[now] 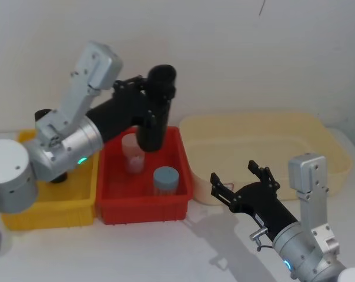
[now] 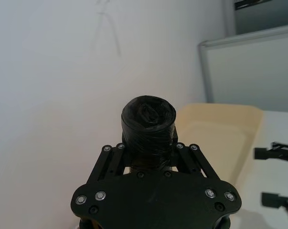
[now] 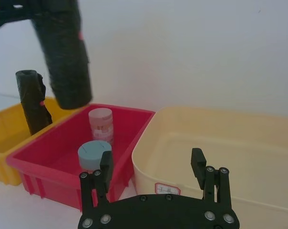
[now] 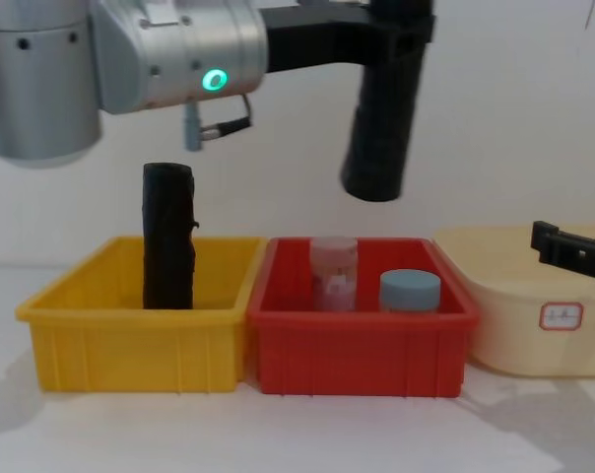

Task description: Pick up the garbage bag with the one hand and transfer it to the other hand.

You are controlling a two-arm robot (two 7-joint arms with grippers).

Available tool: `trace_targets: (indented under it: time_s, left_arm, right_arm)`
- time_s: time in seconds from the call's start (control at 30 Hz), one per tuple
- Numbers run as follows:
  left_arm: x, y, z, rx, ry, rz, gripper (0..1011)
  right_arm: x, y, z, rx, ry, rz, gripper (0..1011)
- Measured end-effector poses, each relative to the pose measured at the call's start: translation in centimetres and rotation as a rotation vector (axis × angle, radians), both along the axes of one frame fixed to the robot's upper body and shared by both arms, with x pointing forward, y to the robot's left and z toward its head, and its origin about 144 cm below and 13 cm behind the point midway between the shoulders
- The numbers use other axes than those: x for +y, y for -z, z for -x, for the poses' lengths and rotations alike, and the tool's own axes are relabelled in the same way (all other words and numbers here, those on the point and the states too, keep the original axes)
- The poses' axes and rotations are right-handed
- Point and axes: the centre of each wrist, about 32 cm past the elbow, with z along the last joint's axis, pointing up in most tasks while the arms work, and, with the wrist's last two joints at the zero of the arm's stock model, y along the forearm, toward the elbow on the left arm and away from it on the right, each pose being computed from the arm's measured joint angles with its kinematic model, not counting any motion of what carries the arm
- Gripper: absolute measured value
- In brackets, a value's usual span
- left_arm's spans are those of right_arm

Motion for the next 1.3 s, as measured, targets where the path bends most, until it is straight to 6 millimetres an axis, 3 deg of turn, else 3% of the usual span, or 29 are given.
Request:
trace_targets:
  time_s: [0.47,1.3]
  left_arm:
    - [-2.8,1.3,-0.9,0.034,0.104,0.047,381]
    - [-4.1,2.3,-1.0,0.057,0.152,0.089,381]
  right_arm:
    - [0.0,0.0,0.0,0.0,0.0,0.0,1000]
    - [0.2,-0.1,0.1,-0.027,-0.002,0.001,1000]
